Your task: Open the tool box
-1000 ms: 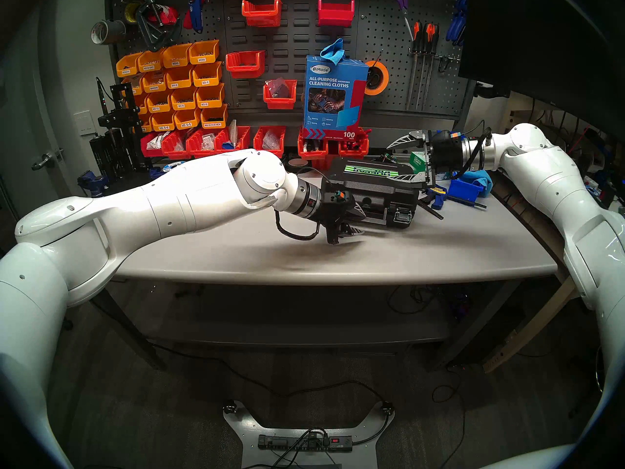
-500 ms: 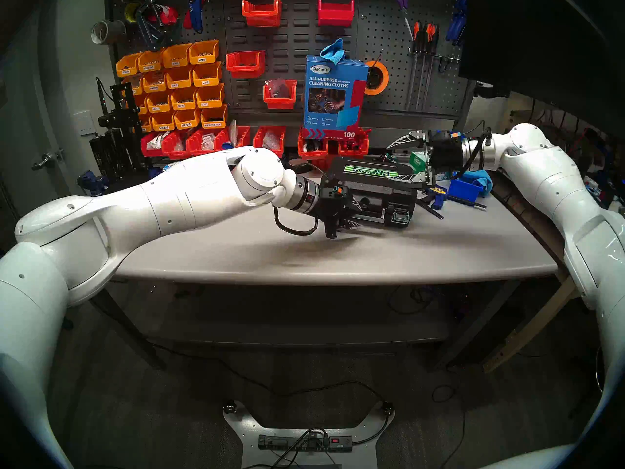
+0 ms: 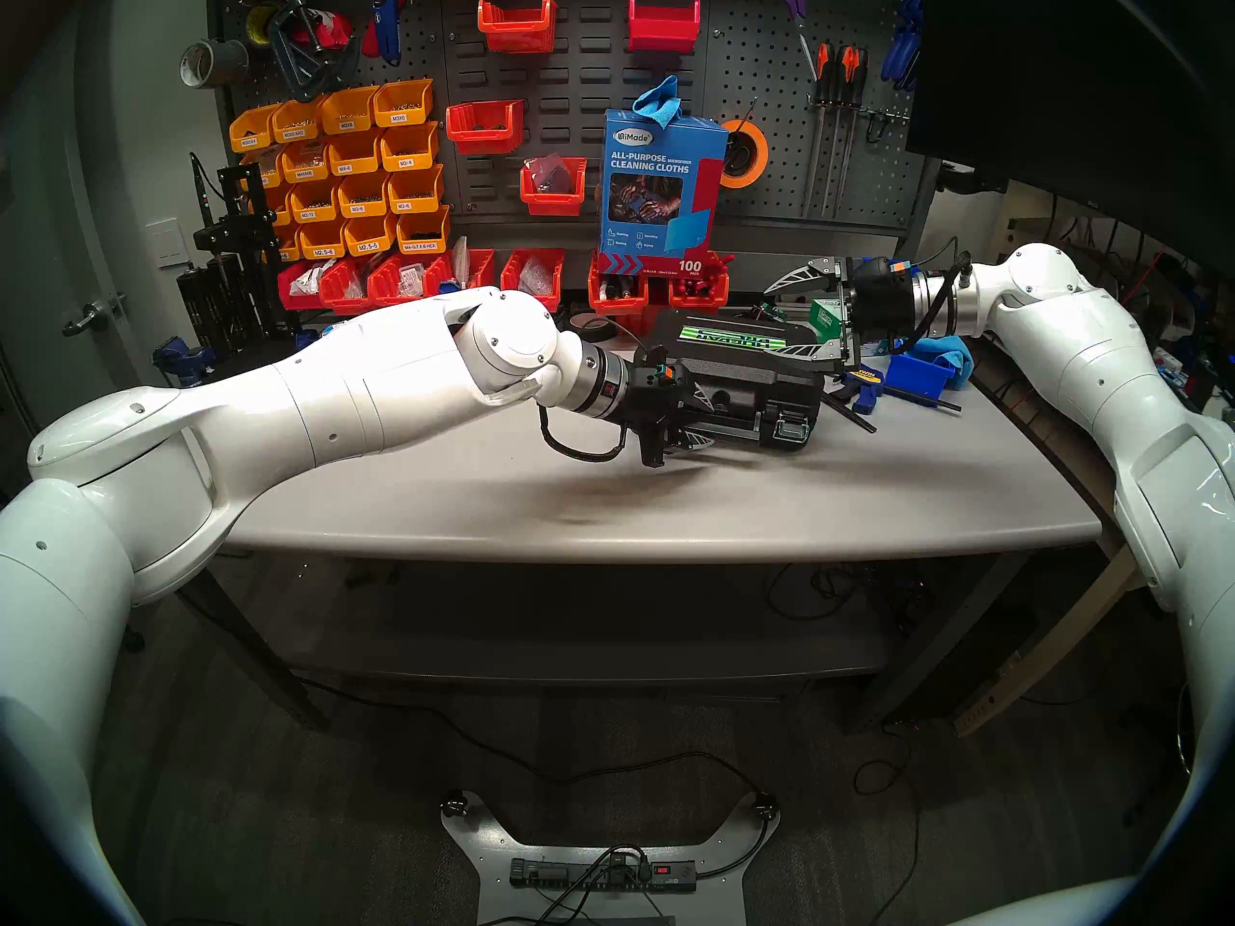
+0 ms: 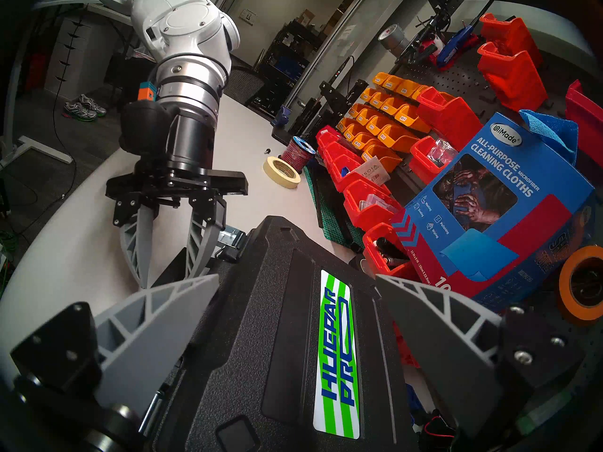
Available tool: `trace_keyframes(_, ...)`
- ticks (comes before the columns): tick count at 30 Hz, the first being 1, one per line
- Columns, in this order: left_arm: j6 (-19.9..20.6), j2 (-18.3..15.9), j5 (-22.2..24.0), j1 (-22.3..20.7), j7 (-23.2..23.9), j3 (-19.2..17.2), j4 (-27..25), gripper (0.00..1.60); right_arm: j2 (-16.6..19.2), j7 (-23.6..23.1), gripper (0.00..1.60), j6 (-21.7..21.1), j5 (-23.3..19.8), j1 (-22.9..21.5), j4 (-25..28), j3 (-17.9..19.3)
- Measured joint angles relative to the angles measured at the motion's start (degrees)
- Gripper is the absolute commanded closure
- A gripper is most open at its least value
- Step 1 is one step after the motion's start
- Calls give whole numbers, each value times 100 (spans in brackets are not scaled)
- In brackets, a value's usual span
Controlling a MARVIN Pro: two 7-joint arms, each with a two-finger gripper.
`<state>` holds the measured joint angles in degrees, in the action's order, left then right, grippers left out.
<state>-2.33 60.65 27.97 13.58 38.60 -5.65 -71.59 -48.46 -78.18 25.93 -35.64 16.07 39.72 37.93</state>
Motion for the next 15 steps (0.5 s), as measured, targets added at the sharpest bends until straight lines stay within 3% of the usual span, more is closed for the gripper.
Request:
trace_keyframes(10, 45, 27, -42, -11, 201, 180, 37, 52, 0, 0, 0, 0, 0, 0, 0, 0)
trace_keyframes(15, 45, 92, -73, -18, 221, 207, 130, 70, 0, 0, 0, 0, 0, 0, 0, 0)
